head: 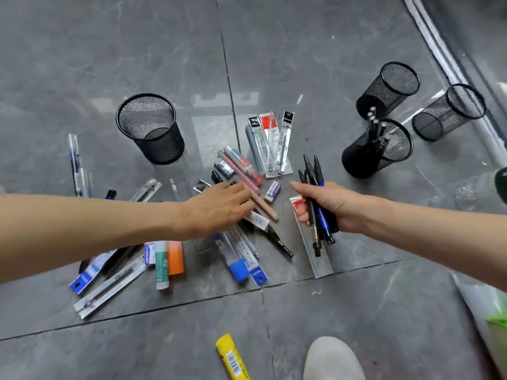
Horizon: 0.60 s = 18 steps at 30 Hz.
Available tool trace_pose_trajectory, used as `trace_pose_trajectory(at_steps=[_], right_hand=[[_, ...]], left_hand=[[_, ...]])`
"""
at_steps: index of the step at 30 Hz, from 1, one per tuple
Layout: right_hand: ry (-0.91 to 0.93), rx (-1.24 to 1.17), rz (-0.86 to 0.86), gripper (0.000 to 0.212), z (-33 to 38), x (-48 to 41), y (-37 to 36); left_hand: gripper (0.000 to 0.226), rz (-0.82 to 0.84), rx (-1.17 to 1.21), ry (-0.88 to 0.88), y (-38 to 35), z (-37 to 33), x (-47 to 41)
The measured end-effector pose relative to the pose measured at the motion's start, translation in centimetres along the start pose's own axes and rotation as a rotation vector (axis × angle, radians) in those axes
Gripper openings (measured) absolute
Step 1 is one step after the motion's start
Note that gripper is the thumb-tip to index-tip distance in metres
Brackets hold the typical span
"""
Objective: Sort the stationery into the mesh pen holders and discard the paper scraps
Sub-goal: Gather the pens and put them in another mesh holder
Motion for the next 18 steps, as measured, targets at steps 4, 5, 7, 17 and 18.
trace_pose_trajectory(at_steps=[4,5,7,17,18], right_hand=[[0.009,0.032,0.049,0.033,-0.2,-0.4,-0.2],[0.009,0.043,0.047,0.033,-0.3,-0.6,-0.2],[0.005,0.061,0.027,0.031,-0.3,-1.0,-0.4],[0.020,0.178,-0.049,0.027,0.2,-1.0,-1.3],[0.020,0.171,-0.061,0.027,0.3,-1.0,-1.3]], left_hand=[[0.022,0.007,0.002,-0.124,-0.1,-0.8,0.7],[0.021,-0.001,0.008,-0.168,0.0,-1.5,1.0],[0.014,0.035,0.035,-0.236,-0.4,-2.7,1.9],[0.022,0.040,-0.011,-0.256,-0.3,-4.1,0.6],[0.018,0.043,-0.030,-0.289,-0.6,-4.7,0.2]])
Point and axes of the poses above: each hand's wrist, its own x-axis away from the middle knuckle, its own y-axis out of the back of the hand, z = x × y, the point moved 9 cm from there along -x, towards the middle knuckle, and after that the axes turned 11 degrees about x, right-handed, at the moved point
